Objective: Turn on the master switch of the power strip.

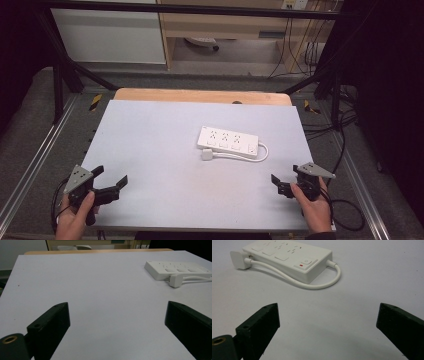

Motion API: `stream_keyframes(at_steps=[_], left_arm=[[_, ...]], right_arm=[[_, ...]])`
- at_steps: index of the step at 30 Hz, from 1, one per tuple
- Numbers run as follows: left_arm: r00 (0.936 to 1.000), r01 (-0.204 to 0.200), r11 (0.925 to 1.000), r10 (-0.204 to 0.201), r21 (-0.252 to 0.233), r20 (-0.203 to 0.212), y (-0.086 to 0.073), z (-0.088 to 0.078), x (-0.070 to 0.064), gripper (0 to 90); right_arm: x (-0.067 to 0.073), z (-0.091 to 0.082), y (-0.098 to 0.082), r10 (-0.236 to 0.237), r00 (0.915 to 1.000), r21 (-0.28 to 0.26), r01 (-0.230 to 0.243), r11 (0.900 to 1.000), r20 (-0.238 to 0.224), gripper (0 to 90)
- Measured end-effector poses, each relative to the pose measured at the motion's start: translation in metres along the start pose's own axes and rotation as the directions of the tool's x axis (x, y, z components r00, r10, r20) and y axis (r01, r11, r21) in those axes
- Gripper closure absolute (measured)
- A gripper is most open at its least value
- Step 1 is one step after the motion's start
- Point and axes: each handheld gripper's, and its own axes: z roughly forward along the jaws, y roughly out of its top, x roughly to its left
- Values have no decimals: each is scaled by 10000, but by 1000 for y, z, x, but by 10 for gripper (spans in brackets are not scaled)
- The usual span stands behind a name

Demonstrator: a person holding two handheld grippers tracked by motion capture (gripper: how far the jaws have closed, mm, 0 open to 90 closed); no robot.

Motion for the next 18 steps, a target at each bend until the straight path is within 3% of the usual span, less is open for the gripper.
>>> stream_keyframes(at_steps=[18], left_arm=[[9999,-9,10000,9,-25,128,0,0,-1,60]], right_arm=[[0,-13,8,542,9985,-898,-543,9945,-30,34]])
